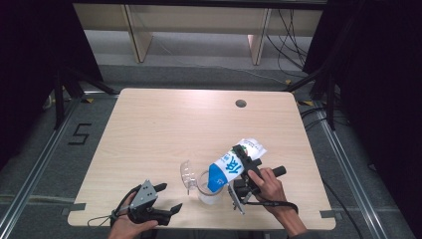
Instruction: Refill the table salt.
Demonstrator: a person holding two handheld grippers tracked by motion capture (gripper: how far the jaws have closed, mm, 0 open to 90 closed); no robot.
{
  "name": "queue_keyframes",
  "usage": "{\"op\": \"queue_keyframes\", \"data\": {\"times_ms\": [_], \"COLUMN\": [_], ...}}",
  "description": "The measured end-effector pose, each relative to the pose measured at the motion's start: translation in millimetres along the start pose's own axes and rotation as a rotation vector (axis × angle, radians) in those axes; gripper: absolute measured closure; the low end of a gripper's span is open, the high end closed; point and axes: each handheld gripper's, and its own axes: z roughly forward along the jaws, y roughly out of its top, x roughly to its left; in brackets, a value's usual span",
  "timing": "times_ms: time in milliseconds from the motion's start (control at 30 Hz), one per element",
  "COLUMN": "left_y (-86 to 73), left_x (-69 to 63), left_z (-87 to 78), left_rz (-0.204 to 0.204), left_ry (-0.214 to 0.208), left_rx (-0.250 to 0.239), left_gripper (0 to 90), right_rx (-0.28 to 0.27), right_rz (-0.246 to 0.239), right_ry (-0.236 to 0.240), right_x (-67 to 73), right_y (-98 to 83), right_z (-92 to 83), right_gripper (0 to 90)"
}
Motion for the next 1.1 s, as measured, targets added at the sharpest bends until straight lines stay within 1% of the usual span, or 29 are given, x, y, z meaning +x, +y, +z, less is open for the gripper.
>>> {"op": "queue_keyframes", "data": {"times_ms": [100,133,167,200,233,267,367,400,433,467,500,533,567,633,667,733,767,833,867,900,967,1033,1067,1100], "left_y": [-0.1,0.1,-0.4,-0.3,-0.1,0.0,0.0,-0.5,-0.5,-0.5,-0.4,0.0,0.0,0.0,0.0,0.0,0.1,0.1,0.2,-0.1,0.0,0.0,0.2,0.2], "left_x": [-0.4,0.0,0.0,0.5,-0.3,-0.5,0.1,-1.4,-0.9,-1.7,-1.4,-0.3,-0.1,-0.4,-0.4,-0.4,-0.2,-0.1,0.2,-0.6,-0.5,-0.4,0.2,-0.1], "left_z": [0.1,0.5,-0.2,-0.5,0.1,0.1,0.0,0.7,0.4,0.7,0.7,0.2,0.0,0.1,0.2,0.1,0.4,0.4,0.1,0.0,0.1,0.0,0.1,0.4], "left_rz": [-0.005,0.000,-0.010,-0.002,-0.004,-0.004,0.000,-0.025,-0.020,-0.030,-0.025,-0.005,-0.001,-0.004,-0.004,-0.004,-0.002,0.000,0.004,-0.005,-0.003,-0.004,0.003,0.000], "left_ry": [-0.002,-0.006,0.006,0.007,-0.001,-0.002,0.000,-0.003,0.000,-0.004,-0.004,-0.004,0.000,-0.004,-0.002,-0.002,-0.005,-0.006,-0.005,-0.001,-0.002,-0.002,-0.005,-0.006], "left_rx": [-0.004,-0.008,0.010,0.017,-0.003,-0.004,0.000,-0.007,-0.001,-0.009,-0.008,-0.003,0.000,-0.003,-0.004,-0.003,-0.007,-0.008,-0.003,-0.004,-0.004,-0.003,-0.003,-0.008], "left_gripper": [15.3,15.3,15.3,15.3,15.3,15.3,15.3,15.3,15.3,15.3,15.3,15.3,15.3,15.3,15.3,15.4,15.3,15.3,15.3,15.3,15.3,15.3,15.3,15.3], "right_rx": [0.001,-0.001,-0.001,0.002,0.007,0.007,0.006,0.006,0.005,0.022,0.019,0.018,0.019,0.011,0.025,0.019,0.023,0.020,0.023,0.029,0.024,0.024,0.023,0.029], "right_rz": [0.005,0.005,0.005,0.008,0.006,0.018,-0.002,-0.002,0.017,0.040,0.037,0.033,0.032,0.001,0.023,0.024,0.035,0.022,0.035,0.035,0.017,0.023,0.020,0.017], "right_ry": [-0.001,-0.002,-0.002,-0.002,-0.004,-0.007,-0.009,-0.009,-0.002,-0.001,0.000,-0.001,-0.001,-0.003,-0.002,-0.006,-0.010,-0.007,-0.010,-0.011,-0.010,-0.011,-0.011,-0.010], "right_x": [0.3,0.2,0.2,0.2,0.0,0.9,-0.7,-0.7,0.5,2.1,1.4,0.9,0.7,-1.7,0.3,0.6,1.5,0.5,1.6,1.8,0.9,1.1,0.9,0.7], "right_y": [-0.2,-0.2,-0.2,-0.1,0.0,-0.4,-0.4,-0.4,-0.9,-0.8,-1.0,-1.1,-1.2,-1.4,-1.4,-1.5,-1.5,-1.3,-1.4,-1.2,-1.1,-1.1,-1.1,-0.8], "right_z": [-0.1,-0.2,-0.2,-0.4,-0.6,-0.6,-0.7,-0.7,-0.4,-1.6,-1.4,-1.3,-1.3,-0.9,-1.9,-1.5,-1.9,-1.6,-1.9,-2.3,-2.0,-2.0,-2.0,-2.5], "right_gripper": [50.4,50.4,50.4,50.5,50.6,50.7,50.7,50.7,50.7,50.7,50.7,50.7,50.7,50.7,50.7,50.8,50.8,51.0,51.0,51.0,51.0,51.0,51.1,51.1]}}
